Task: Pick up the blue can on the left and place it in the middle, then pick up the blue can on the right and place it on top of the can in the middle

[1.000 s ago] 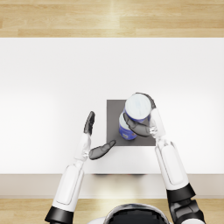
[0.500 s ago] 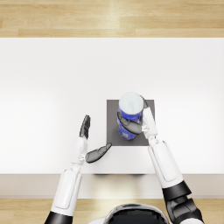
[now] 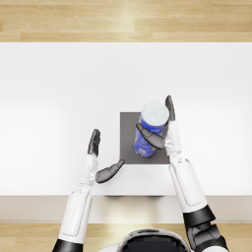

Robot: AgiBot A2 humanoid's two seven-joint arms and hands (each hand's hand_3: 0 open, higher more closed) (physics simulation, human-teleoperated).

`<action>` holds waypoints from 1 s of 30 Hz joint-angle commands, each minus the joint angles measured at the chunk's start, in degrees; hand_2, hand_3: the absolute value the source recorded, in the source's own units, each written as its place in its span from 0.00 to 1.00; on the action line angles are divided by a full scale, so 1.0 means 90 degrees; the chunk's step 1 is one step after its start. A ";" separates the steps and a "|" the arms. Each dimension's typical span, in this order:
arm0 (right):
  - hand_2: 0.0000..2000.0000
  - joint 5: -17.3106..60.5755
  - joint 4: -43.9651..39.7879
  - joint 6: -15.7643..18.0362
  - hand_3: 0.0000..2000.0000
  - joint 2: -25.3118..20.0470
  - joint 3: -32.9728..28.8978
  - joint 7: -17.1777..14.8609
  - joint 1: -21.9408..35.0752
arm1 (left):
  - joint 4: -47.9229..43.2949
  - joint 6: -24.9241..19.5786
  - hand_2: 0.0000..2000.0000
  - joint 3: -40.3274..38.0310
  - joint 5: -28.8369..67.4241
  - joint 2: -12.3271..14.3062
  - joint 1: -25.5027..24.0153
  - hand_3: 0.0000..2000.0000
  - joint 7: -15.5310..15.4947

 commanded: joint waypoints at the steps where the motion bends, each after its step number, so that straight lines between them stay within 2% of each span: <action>1: 0.00 0.0000 0.0370 -0.0006 0.00 -0.0025 -0.0089 -0.0007 0.0123 | -0.0099 0.0000 0.00 -0.0075 0.0000 0.0033 0.0052 0.00 0.0000; 2: 0.00 0.0000 0.0370 0.0002 0.00 0.1785 0.2270 -0.0019 0.1210 | -0.0117 0.0000 0.00 -0.0066 0.0000 0.0048 0.0060 0.00 0.0000; 3: 0.00 -0.0005 0.0430 -0.0028 0.00 0.0416 0.0425 -0.0014 0.0338 | -0.0125 0.0000 0.00 -0.0066 0.0000 0.0075 0.0097 0.00 0.0000; 14: 0.00 0.0003 0.1226 -0.0069 0.00 0.0232 -0.0032 -0.0027 0.0473 | -0.0469 0.0000 0.00 -0.0166 -0.0001 0.0306 0.0372 0.00 0.0000; 17: 0.00 0.0003 0.1686 0.0009 0.00 0.0140 -0.0454 -0.0034 0.0535 | -0.0806 0.0000 0.00 -0.0412 -0.0001 0.0537 0.0833 0.00 0.0000; 18: 0.00 0.0003 0.1846 0.0282 0.00 0.0124 -0.0670 0.0095 0.0547 | -0.0907 0.0000 0.00 -0.0563 -0.0001 0.0625 0.1077 0.00 0.0000; 20: 0.00 0.0003 0.2113 0.0958 0.00 0.0121 -0.1173 0.0832 0.0535 | -0.0926 0.0000 0.00 -0.0958 -0.0001 0.0681 0.1590 0.00 0.0000; 22: 0.00 0.0002 0.2368 0.1305 0.00 0.0150 -0.1702 0.1270 0.0416 | -0.0875 0.0000 0.00 -0.1323 -0.0001 0.0605 0.1942 0.00 0.0000; 26: 0.00 -0.0001 0.2523 0.1575 0.00 0.0110 -0.2861 0.1610 0.0045 | -0.0691 0.0000 0.00 -0.2142 -0.0002 0.0424 0.2211 0.00 0.0000; 30: 0.00 -0.0004 0.2296 0.1646 0.00 0.0060 -0.3238 0.1700 -0.0230 | -0.0476 0.0000 0.00 -0.2717 -0.0003 0.0464 0.2056 0.00 0.0000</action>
